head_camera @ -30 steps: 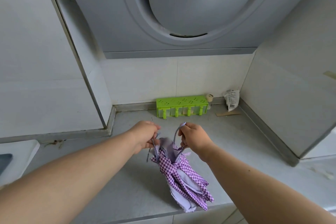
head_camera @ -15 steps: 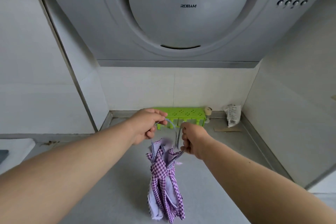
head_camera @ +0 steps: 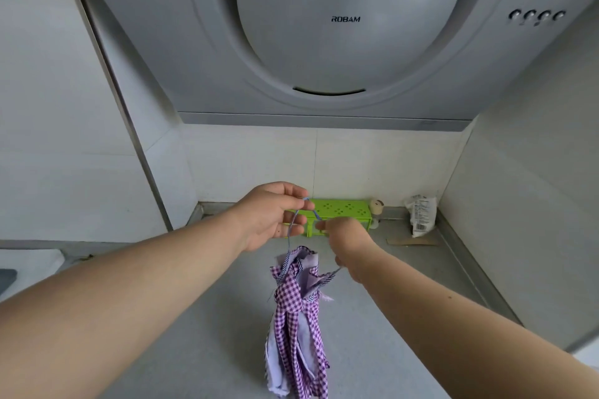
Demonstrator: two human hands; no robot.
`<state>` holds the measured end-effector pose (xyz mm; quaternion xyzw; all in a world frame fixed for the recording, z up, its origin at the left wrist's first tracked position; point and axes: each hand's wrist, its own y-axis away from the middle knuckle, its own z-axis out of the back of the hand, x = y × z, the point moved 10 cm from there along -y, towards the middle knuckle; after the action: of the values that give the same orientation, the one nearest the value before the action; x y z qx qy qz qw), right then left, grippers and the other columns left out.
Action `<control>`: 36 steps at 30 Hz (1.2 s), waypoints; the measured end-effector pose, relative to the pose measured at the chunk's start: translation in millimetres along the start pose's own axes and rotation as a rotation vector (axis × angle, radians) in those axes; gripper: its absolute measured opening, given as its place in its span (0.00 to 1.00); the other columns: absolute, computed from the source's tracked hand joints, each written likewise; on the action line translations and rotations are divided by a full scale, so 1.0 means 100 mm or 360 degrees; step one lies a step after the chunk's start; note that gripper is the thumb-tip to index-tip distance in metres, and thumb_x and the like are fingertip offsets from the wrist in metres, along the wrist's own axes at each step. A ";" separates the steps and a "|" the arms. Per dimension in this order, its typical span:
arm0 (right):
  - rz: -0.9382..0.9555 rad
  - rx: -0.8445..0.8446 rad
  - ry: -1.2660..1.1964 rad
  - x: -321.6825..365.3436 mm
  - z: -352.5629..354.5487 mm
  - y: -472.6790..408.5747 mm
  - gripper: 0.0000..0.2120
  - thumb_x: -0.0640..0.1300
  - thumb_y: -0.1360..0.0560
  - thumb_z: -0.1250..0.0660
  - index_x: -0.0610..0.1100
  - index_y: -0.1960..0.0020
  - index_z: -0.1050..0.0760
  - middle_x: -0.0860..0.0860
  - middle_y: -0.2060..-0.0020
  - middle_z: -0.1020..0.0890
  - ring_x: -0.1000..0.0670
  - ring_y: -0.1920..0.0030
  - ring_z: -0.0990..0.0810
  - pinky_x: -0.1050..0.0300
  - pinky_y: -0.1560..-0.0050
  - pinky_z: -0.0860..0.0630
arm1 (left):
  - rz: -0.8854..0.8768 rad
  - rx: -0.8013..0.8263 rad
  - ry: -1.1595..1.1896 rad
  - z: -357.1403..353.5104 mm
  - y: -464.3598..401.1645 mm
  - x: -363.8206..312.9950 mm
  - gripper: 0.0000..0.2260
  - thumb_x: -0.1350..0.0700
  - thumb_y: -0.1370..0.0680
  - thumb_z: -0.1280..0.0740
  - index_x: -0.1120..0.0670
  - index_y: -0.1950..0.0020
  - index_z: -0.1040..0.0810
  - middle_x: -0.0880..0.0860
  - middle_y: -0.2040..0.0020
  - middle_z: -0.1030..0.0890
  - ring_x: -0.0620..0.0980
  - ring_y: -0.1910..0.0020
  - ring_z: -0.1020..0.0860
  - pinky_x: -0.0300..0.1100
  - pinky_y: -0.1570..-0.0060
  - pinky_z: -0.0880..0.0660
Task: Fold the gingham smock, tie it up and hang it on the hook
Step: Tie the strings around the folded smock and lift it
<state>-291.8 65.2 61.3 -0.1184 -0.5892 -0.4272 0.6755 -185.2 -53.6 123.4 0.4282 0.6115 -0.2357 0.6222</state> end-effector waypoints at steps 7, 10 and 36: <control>0.0540 0.0242 0.0604 0.49 -0.64 0.21 0.06 0.39 0.21 0.39 0.44 0.51 0.24 0.49 0.60 0.22 0.49 0.63 0.27 0.54 0.62 0.30 | -0.0119 0.0239 -0.0144 0.12 -0.03 -0.12 0.09 0.70 0.18 0.34 0.57 0.49 0.20 0.55 0.54 0.11 0.49 0.56 0.16 0.40 0.53 0.19; 0.0659 0.0229 0.0718 0.56 -0.76 0.28 0.12 0.46 0.16 0.39 0.43 0.45 0.18 0.49 0.52 0.17 0.49 0.53 0.21 0.52 0.49 0.26 | -0.0186 0.0278 -0.0222 0.20 -0.02 -0.18 0.09 0.69 0.18 0.34 0.56 0.51 0.21 0.55 0.53 0.11 0.48 0.53 0.15 0.37 0.54 0.21; 0.0588 -0.0124 0.0677 0.55 -0.72 0.11 0.18 0.54 0.16 0.36 0.42 0.55 0.20 0.40 0.63 0.17 0.47 0.67 0.24 0.53 0.65 0.32 | -0.0121 0.0410 -0.1463 0.65 -0.21 0.26 0.28 0.33 0.35 0.32 0.53 0.47 0.14 0.56 0.48 0.13 0.51 0.45 0.15 0.51 0.43 0.20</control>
<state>-236.7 0.2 94.7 -0.1573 -0.3859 -0.3344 0.8453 -162.6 -112.6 86.1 0.3306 0.2539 -0.4971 0.7610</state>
